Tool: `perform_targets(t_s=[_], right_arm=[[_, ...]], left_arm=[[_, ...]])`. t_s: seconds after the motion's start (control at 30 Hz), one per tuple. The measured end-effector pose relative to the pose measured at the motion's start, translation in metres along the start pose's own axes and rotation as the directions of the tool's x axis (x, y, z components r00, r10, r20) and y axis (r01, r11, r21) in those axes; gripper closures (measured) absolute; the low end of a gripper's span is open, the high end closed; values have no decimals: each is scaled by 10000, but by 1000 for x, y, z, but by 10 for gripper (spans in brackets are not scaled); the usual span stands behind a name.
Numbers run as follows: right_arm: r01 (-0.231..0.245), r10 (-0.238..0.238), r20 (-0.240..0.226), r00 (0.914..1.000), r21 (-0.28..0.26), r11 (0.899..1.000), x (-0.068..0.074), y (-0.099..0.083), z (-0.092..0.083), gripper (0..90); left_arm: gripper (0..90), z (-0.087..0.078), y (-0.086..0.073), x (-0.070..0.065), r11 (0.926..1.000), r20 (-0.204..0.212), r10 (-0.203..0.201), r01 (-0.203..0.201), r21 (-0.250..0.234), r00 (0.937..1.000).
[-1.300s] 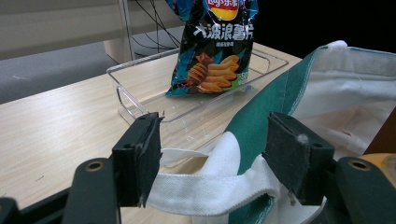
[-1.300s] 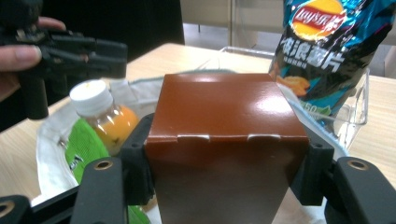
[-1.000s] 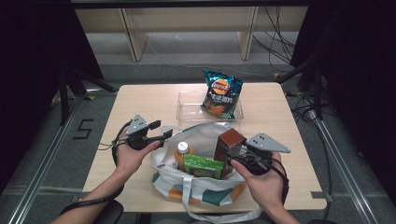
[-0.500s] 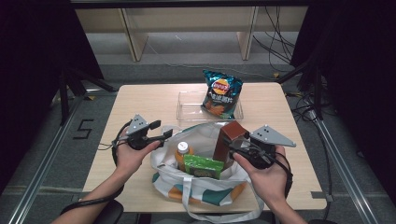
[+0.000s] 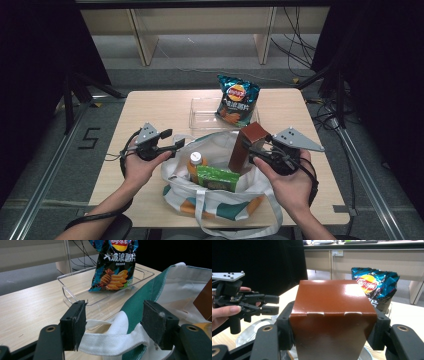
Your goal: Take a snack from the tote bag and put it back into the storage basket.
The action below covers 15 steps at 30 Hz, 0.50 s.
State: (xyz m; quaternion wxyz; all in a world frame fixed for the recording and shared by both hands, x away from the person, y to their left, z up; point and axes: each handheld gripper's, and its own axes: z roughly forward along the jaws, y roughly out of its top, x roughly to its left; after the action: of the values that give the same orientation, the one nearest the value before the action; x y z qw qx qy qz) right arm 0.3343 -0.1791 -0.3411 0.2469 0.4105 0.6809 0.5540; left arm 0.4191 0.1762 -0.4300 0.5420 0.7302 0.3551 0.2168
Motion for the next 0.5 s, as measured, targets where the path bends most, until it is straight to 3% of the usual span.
perform_targets(t_s=[0.5], right_arm=[[16,-9,203,9998,-333,9994,-4,17,-4,392]], left_arm=[[356,0,0,0,10000,1,17,-17,4,10000]])
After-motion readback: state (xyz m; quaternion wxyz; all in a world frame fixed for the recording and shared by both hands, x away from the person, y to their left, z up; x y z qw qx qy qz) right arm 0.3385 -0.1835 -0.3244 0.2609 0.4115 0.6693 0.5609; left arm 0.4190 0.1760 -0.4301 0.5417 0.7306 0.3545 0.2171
